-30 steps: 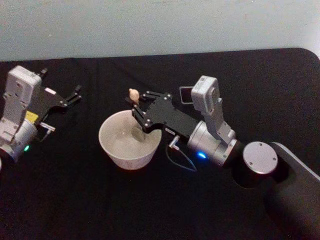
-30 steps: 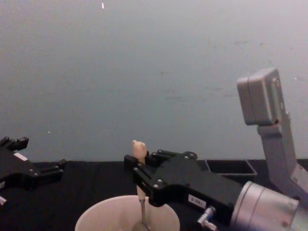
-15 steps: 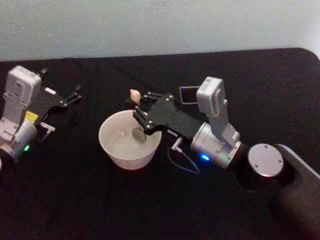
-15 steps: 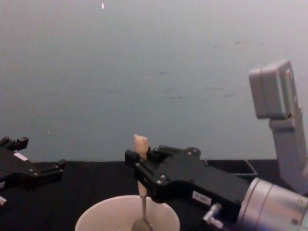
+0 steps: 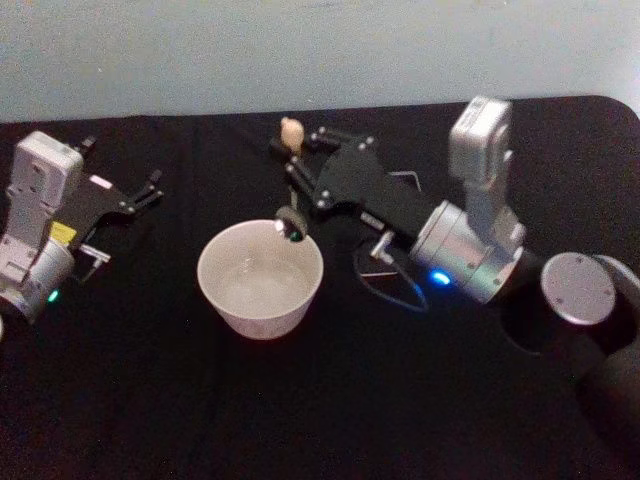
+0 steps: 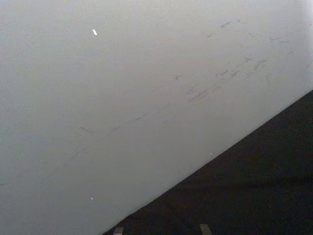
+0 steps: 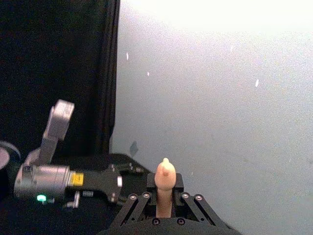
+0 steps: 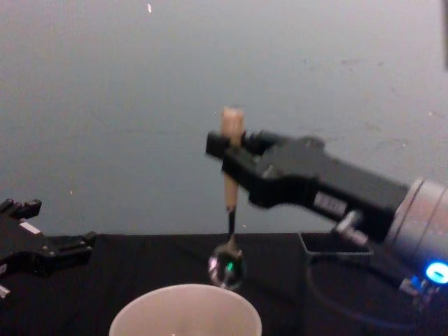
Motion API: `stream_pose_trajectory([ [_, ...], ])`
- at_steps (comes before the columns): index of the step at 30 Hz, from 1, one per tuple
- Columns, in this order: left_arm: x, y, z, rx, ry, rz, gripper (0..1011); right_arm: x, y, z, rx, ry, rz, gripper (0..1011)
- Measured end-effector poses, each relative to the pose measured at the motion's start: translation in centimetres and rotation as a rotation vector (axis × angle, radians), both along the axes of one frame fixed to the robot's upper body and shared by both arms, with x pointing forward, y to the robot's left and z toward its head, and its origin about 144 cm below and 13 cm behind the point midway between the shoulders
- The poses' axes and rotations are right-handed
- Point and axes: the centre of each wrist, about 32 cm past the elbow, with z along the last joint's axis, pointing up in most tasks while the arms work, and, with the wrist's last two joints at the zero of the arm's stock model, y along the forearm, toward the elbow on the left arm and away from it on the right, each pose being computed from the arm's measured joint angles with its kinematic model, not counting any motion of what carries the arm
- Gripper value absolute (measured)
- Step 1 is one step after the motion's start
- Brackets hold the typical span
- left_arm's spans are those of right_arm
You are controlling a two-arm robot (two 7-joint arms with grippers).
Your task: Pick up the stirring spoon with one hand, stir inside the cup, then place it back in its original position.
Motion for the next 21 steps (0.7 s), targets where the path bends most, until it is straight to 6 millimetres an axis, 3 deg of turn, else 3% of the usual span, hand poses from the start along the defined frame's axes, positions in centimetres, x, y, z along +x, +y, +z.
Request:
stream_pose_trajectory([
  [21,0.0,0.0,0.0,0.000,0.000,0.000,1001,0.1,-5.0,4.3,0.083,-0.038,0.000,197],
])
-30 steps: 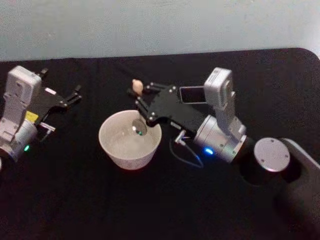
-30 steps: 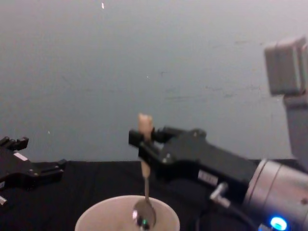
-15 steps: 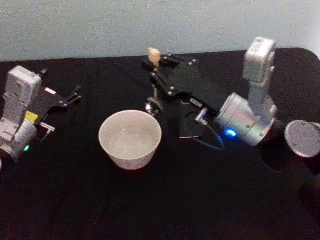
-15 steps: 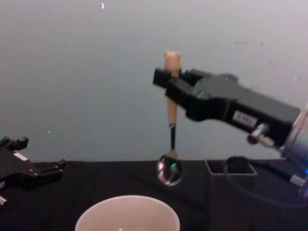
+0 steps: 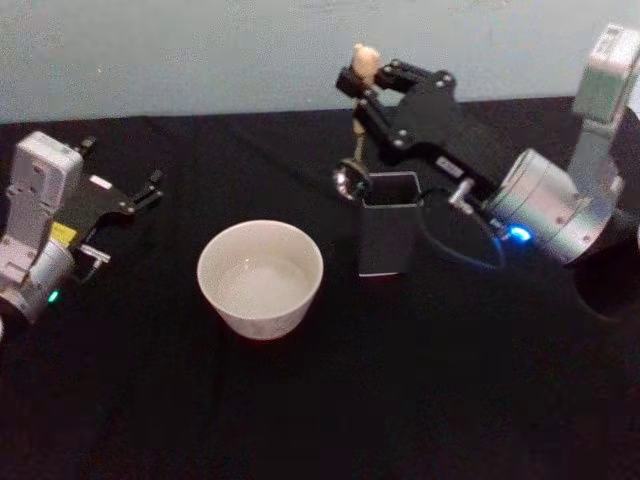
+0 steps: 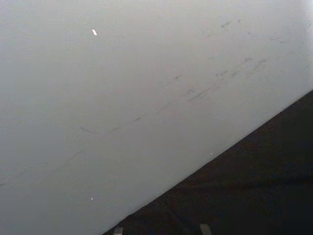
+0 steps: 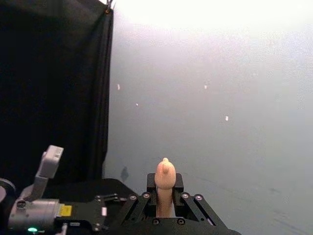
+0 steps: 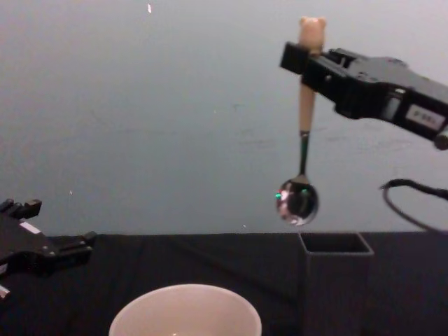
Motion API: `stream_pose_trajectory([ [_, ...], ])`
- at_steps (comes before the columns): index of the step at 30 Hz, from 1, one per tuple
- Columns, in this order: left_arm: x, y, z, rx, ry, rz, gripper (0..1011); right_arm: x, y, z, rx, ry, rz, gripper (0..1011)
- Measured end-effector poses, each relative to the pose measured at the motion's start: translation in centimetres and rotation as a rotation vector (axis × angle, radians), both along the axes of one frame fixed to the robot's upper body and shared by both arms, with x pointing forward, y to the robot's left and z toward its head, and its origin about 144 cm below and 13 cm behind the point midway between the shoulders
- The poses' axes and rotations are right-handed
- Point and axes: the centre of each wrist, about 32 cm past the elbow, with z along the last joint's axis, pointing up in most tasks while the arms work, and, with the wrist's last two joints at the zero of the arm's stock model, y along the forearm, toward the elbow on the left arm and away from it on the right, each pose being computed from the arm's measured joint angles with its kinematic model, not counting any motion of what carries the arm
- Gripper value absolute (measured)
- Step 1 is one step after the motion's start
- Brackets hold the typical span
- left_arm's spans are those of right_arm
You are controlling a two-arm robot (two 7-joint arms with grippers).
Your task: Pick up the stirring spoon with one hand, stir inside the cup, then place it back in its original position.
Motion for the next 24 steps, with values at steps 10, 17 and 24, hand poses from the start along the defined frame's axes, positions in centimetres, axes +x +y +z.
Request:
stream_pose_trajectory([
  [10,0.0,0.0,0.0,0.000,0.000,0.000,1001,1.1,-3.5,-0.4,-0.014,0.034,-0.047,197],
  [17,0.0,0.0,0.0,0.000,0.000,0.000,1001,2.0,-5.0,-1.0,0.000,0.061,-0.049,197],
  [24,0.0,0.0,0.0,0.000,0.000,0.000,1001,3.0,-6.3,-1.6,0.044,0.078,0.011,197],
])
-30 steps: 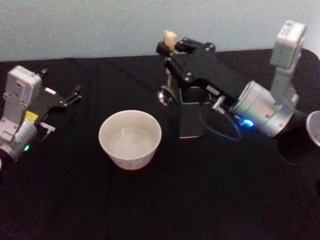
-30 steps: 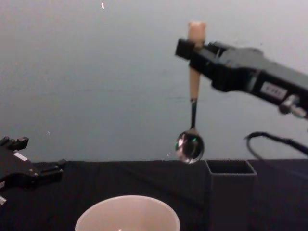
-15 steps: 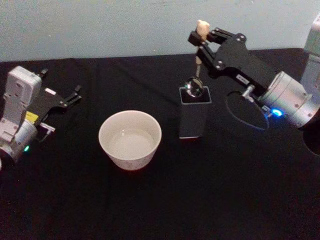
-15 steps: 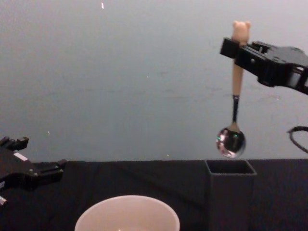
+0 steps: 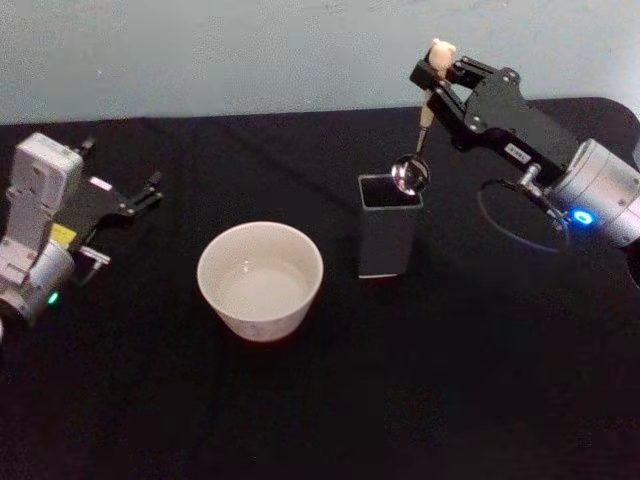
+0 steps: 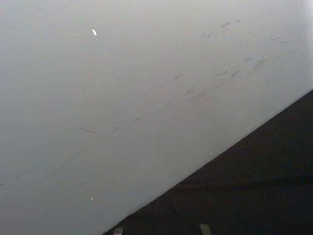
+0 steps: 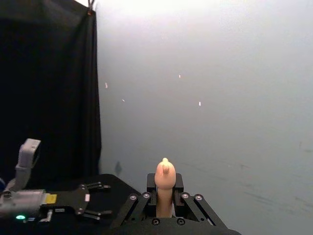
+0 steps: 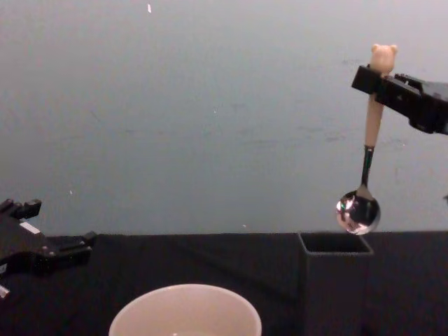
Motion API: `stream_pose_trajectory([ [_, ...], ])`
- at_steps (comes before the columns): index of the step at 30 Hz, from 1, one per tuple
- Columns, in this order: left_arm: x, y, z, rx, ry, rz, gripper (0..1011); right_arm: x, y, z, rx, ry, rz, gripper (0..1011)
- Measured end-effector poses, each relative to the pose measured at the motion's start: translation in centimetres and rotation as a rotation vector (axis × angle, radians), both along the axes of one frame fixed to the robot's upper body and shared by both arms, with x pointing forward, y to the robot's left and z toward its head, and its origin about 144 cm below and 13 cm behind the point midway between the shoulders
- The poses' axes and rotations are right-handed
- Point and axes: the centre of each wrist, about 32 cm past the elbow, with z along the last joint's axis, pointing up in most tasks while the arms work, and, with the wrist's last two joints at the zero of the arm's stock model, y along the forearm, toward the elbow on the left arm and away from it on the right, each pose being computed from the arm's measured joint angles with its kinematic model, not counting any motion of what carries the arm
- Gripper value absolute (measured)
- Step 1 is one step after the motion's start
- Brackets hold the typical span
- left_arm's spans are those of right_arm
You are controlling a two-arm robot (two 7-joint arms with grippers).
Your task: Pick up the stirring spoon with one hand, stir inside the cup, then place it back in its original position.
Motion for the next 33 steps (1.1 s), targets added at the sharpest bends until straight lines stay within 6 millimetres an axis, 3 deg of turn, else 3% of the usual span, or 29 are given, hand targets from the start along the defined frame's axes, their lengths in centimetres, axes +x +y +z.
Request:
stream_pose_trajectory([
  [14,0.0,0.0,0.0,0.000,0.000,0.000,1001,1.2,0.2,-1.6,0.000,0.019,0.049,197],
  [33,0.0,0.0,0.0,0.000,0.000,0.000,1001,2.1,1.1,-1.9,-0.004,0.017,0.031,197],
])
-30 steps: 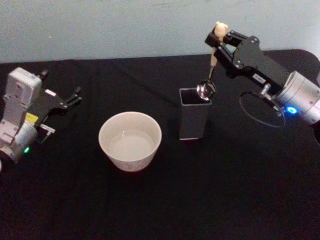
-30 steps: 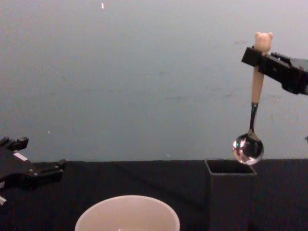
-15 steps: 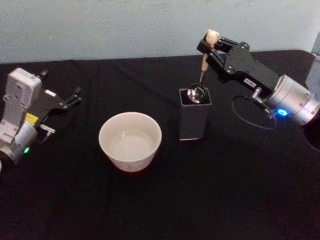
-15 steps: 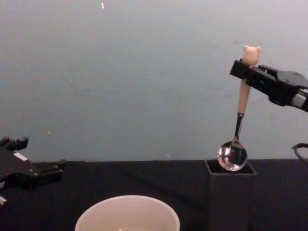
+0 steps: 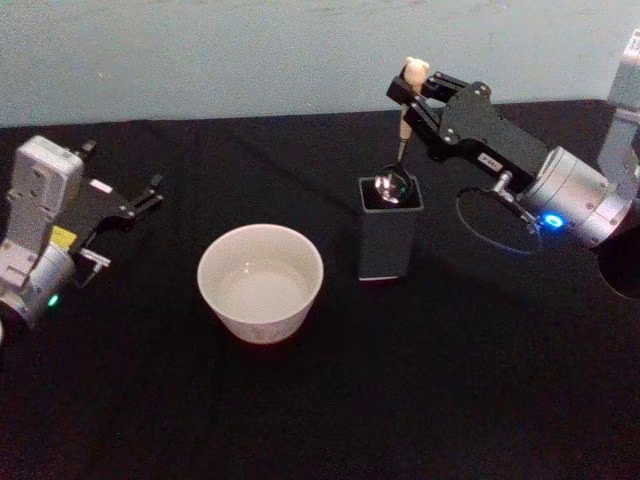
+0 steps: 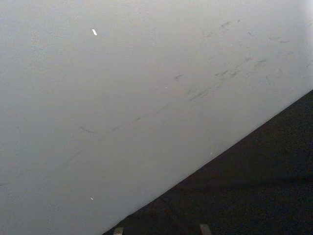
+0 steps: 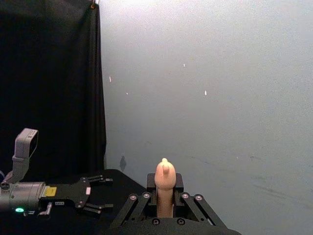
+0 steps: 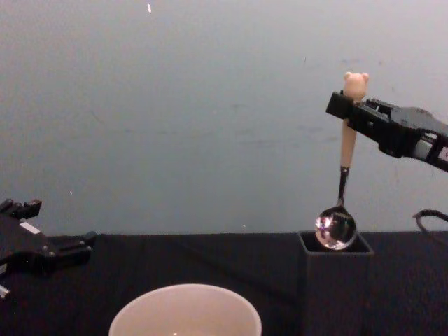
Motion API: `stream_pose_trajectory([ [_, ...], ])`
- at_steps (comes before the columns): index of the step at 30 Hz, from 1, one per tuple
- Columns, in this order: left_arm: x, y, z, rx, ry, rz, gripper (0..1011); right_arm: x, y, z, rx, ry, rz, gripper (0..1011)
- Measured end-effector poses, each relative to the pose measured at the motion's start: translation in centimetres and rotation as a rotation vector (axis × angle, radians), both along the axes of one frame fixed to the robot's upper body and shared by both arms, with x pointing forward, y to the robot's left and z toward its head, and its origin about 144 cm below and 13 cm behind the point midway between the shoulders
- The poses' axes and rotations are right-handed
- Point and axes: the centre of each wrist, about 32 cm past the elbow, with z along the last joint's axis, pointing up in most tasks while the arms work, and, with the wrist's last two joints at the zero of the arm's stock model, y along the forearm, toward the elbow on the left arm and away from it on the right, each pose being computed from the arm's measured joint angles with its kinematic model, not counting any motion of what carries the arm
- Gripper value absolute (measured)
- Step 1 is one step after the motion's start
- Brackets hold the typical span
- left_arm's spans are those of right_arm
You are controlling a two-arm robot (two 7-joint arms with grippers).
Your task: Pick up the stirring spoon with one hand, stir inside the cup, then place it back in its original position.
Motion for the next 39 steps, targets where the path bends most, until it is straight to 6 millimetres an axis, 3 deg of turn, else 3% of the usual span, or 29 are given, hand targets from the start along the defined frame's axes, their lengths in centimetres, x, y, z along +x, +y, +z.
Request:
stream_pose_trajectory([
  [14,0.0,0.0,0.0,0.000,0.000,0.000,1001,0.1,0.4,-1.0,-0.025,0.009,-0.005,197],
  [39,0.0,0.0,0.0,0.000,0.000,0.000,1001,-1.2,1.0,-4.7,-0.088,0.112,-0.008,197],
])
